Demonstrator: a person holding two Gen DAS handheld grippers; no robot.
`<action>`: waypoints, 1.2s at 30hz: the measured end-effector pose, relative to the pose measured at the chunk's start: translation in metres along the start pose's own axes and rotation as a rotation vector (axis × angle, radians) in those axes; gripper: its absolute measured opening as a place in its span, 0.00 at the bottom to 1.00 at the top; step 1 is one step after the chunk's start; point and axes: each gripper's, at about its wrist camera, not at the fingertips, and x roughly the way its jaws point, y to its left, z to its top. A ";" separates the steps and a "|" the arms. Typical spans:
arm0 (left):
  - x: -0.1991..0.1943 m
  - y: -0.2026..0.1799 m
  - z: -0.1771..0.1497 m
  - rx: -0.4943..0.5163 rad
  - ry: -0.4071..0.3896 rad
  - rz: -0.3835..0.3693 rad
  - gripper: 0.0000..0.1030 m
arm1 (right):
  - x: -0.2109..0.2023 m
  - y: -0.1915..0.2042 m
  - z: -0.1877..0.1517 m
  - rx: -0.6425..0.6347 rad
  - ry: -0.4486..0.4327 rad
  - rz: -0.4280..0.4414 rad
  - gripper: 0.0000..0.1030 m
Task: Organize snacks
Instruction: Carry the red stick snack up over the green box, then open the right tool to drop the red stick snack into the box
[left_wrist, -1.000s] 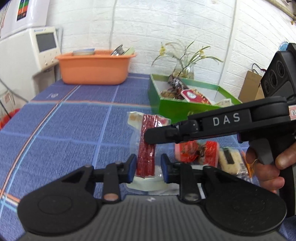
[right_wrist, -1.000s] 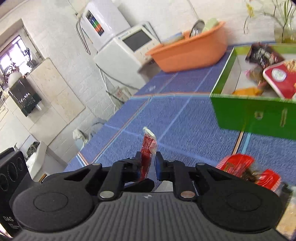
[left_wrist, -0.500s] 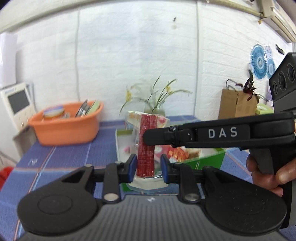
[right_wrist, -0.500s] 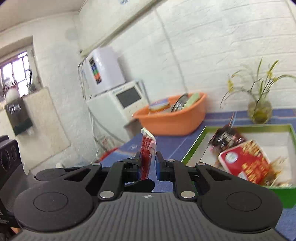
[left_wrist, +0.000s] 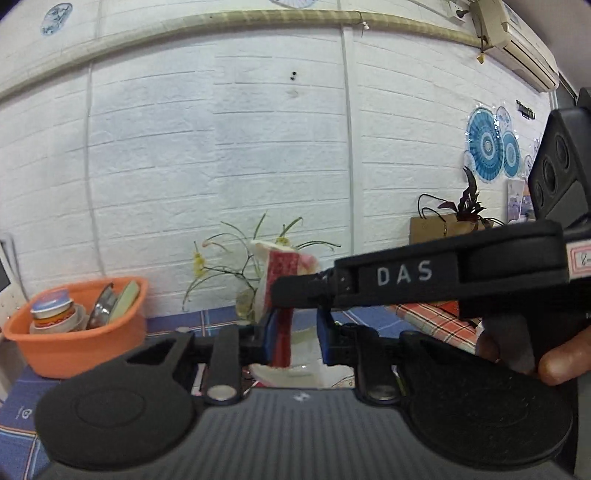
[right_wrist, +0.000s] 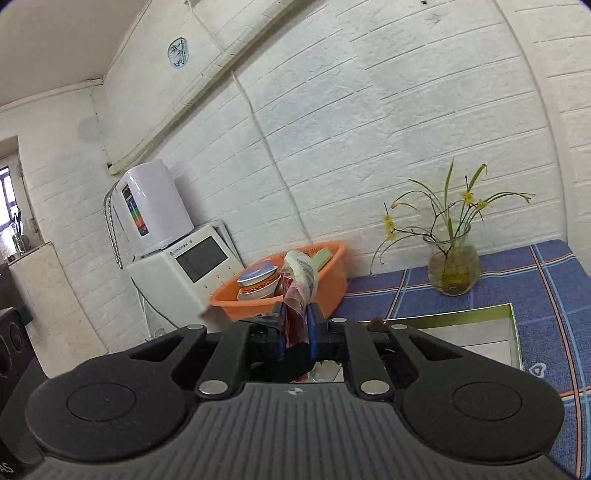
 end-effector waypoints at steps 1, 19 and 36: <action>0.008 0.002 0.003 0.000 -0.001 0.001 0.17 | 0.002 -0.007 0.000 -0.004 -0.028 0.010 0.23; 0.117 0.035 -0.068 -0.073 0.317 -0.020 0.18 | 0.059 -0.125 -0.062 0.371 0.127 -0.100 0.49; -0.006 0.080 -0.079 -0.136 0.195 0.056 0.54 | -0.015 -0.072 -0.057 0.094 -0.024 -0.127 1.00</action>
